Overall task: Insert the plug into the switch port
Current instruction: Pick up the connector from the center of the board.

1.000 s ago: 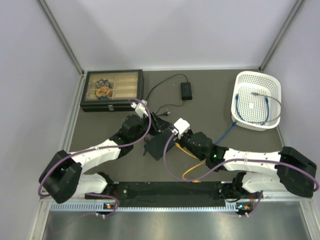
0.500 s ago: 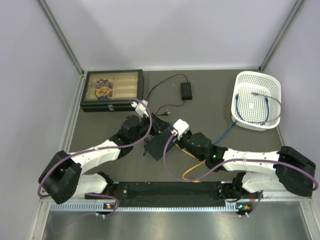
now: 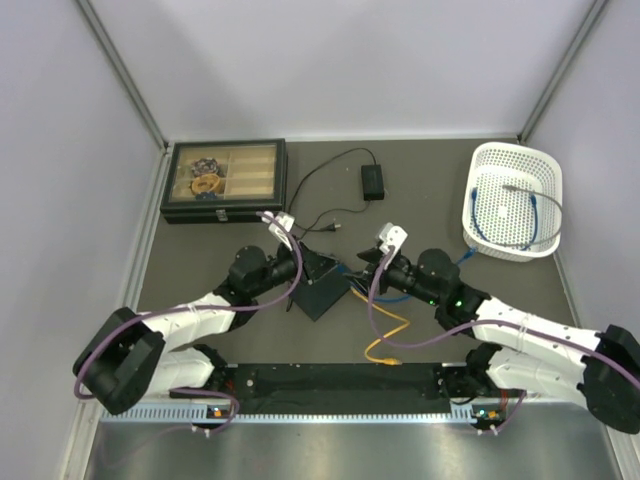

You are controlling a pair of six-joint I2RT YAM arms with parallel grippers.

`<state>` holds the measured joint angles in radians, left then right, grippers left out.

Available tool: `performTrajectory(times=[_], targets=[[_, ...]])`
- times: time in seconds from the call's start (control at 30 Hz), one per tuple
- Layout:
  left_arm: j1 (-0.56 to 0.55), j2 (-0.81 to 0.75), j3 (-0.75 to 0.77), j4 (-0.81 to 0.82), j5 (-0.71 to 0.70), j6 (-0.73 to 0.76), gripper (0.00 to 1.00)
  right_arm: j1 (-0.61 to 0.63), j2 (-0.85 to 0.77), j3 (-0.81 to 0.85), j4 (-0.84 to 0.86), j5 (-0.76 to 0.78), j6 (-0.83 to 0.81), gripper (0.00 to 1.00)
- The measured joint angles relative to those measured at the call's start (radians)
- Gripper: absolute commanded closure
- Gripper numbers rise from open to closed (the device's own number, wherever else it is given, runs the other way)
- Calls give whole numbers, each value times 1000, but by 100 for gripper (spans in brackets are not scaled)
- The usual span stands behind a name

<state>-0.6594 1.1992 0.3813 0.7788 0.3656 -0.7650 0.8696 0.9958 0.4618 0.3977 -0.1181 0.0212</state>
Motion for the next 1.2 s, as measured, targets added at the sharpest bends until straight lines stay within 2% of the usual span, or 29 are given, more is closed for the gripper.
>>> performTrajectory(times=[0.27, 0.43, 0.73, 1.2], targets=[[5, -1, -60, 220, 101, 10, 100, -115, -5, -68, 97, -335, 124, 39], [5, -1, -61, 306, 144, 10, 100, -132, 21, -82, 176, -444, 178, 40], [5, 5, -62, 392, 214, 9, 100, -160, 72, -82, 345, -534, 265, 44], [5, 18, -64, 452, 262, 7, 100, -162, 113, -82, 455, -564, 325, 55]])
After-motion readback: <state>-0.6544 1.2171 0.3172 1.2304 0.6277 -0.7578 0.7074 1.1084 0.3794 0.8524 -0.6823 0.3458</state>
